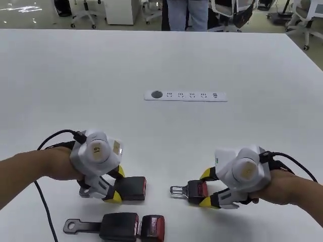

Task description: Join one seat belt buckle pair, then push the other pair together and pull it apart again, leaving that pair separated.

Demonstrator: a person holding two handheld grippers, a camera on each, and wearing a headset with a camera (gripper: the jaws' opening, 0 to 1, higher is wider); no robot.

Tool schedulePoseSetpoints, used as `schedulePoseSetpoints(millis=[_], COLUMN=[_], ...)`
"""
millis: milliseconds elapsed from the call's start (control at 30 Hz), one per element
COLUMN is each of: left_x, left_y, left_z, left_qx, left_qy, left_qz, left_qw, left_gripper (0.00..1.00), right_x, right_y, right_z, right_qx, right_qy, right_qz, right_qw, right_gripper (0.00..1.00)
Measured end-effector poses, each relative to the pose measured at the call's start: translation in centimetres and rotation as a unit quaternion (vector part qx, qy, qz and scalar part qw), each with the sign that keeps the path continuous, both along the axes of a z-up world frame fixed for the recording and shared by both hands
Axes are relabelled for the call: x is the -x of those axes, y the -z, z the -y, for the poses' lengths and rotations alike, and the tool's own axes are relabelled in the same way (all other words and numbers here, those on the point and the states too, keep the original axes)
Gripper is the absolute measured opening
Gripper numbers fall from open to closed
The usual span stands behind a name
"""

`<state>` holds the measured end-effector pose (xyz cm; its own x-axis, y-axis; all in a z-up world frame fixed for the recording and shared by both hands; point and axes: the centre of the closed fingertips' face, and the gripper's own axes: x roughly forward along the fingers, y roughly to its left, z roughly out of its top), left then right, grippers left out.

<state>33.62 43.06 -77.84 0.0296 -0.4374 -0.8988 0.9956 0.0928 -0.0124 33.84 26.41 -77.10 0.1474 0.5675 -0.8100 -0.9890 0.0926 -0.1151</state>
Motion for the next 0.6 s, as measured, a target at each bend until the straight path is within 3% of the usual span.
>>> schedulePoseSetpoints(millis=[600], left_x=[-0.1], left_y=[0.2], left_z=[-0.1], left_qx=[-0.015], left_qy=[-0.006], left_qz=[-0.005], left_qw=[0.9999], left_gripper=[0.33], right_x=[0.1], right_y=[0.0], right_z=[-2.1], right_qx=[-0.001], right_qy=[-0.02], right_qz=[0.001], right_qw=[0.9998], right_gripper=[0.3])
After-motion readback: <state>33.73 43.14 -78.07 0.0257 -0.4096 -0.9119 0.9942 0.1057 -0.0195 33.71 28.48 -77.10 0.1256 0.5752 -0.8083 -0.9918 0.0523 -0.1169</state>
